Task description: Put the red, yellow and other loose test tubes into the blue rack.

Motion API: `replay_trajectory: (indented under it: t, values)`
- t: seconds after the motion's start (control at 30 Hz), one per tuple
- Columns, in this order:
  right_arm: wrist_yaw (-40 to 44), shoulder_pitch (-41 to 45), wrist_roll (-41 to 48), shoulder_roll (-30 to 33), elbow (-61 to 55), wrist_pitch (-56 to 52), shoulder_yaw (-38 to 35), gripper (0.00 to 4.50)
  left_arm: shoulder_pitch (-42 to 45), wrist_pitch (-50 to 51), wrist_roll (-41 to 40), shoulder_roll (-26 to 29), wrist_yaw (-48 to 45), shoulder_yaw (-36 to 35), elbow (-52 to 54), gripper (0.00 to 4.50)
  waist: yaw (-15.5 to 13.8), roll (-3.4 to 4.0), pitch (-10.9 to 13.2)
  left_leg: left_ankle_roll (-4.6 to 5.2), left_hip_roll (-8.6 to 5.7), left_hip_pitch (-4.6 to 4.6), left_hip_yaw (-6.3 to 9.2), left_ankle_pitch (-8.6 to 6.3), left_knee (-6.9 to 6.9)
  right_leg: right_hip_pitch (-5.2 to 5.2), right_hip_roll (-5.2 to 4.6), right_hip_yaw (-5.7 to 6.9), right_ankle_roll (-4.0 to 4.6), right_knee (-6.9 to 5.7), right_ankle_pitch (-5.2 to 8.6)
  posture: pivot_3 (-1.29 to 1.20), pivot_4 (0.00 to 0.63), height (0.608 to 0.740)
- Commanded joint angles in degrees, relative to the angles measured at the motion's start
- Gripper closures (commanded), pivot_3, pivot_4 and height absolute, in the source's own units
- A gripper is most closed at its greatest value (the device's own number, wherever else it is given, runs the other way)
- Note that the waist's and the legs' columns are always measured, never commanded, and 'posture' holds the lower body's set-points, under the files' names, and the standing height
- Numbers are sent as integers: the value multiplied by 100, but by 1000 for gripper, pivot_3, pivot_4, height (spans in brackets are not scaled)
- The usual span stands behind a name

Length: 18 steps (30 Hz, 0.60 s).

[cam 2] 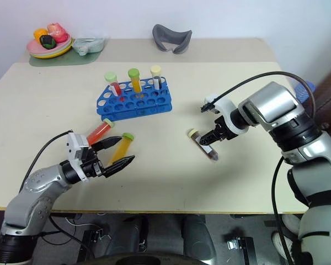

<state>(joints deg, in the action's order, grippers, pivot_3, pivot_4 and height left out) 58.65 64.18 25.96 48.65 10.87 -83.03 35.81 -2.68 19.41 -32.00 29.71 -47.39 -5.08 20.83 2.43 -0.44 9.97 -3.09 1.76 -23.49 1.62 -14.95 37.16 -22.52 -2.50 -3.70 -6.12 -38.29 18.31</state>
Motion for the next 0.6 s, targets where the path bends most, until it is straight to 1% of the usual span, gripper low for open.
replay_trajectory:
  t: [0.03, 0.13, 0.33, 0.6]
  values:
    - [191, 341, -21, -66, 102, -301, 313, 313, -42, -28, -58, -58, 52, 42, 248, 79, -8, 0, 0, 0, 0, 0, 0, 0, 0, 0, 0, 0, 0, 0, 0, 0, 150, 740]
    - [234, 488, -35, -94, 145, -491, 605, 313, -66, -27, -30, -128, 115, 92, 283, 79, -11, 0, 0, 0, -1, 0, 0, 0, 0, 0, -4, 0, 0, 0, 0, 0, 150, 740]
    - [356, 642, -391, -152, 328, -163, 1393, 313, -190, -69, -13, -255, 239, 180, 365, 79, -5, 1, 0, 0, -1, 0, 1, 0, 0, -2, -3, 0, 0, 0, 0, 0, 150, 740]
    - [718, 803, -757, -304, 670, 212, 1862, 313, -347, -81, -24, -324, 312, 211, 455, 79, 10, 0, -1, 0, 0, 0, 1, 0, 1, -2, -1, 0, 0, 0, 0, 0, 150, 740]
